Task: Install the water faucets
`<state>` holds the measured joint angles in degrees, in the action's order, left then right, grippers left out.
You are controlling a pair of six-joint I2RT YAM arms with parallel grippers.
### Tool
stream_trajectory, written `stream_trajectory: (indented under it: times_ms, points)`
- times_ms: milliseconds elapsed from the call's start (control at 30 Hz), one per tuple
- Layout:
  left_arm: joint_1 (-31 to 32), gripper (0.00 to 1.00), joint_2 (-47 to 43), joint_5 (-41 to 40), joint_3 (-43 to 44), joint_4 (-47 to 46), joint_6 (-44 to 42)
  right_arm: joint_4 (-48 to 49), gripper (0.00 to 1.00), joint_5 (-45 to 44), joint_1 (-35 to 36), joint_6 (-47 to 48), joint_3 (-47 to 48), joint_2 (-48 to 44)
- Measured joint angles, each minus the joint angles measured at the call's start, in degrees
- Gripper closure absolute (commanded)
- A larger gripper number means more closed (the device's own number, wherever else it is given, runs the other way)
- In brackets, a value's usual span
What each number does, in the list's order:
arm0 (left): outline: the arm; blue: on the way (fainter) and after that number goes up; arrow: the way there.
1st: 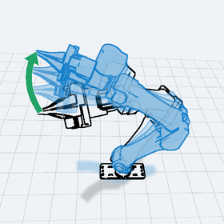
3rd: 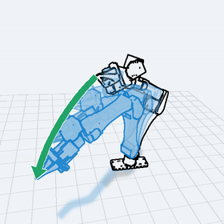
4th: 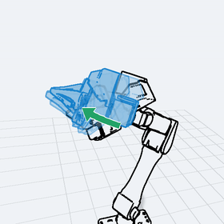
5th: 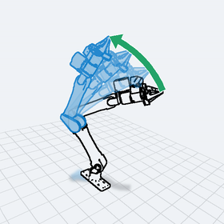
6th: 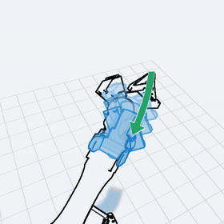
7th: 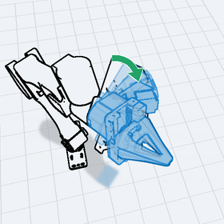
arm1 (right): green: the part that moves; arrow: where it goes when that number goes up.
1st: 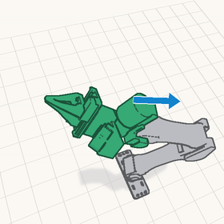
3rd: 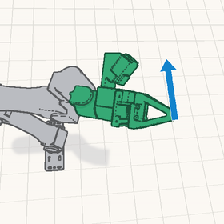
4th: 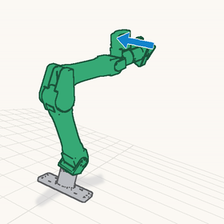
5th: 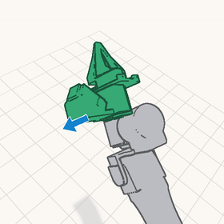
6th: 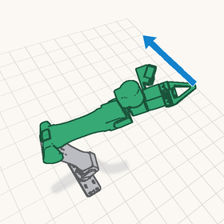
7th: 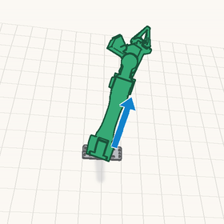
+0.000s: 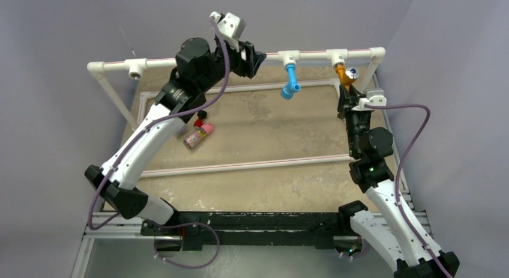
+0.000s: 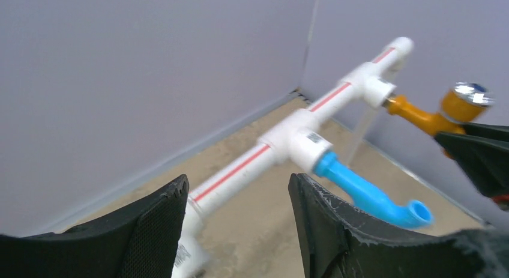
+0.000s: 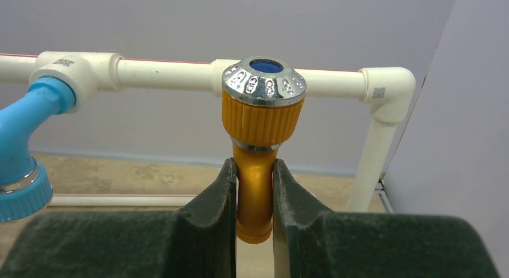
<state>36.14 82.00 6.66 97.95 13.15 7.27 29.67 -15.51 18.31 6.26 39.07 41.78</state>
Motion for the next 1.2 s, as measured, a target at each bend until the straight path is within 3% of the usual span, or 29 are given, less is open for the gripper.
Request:
stream_trajectory:
  times_ms: [367,600,733,800,1200]
  points:
    - [0.0,0.46,17.6,-12.8,11.6,-5.8,-14.9,0.4,1.00,0.6,0.0,3.3,0.1,0.6]
    - [0.0,0.69,25.8,-12.2,21.6,-1.2,-21.5,0.0,1.00,1.1,0.0,4.9,0.2,0.4]
    - [0.0,0.93,27.2,-8.4,25.2,2.6,-23.0,-0.3,1.00,1.2,0.0,5.4,0.5,0.6]
    - [0.0,0.99,27.2,-6.7,25.6,3.4,-24.2,-0.2,1.00,1.2,0.0,5.6,0.6,1.0]
    - [-0.1,1.00,29.9,-8.5,24.7,-2.6,-28.8,-0.1,1.00,1.4,0.0,5.7,0.6,1.0]
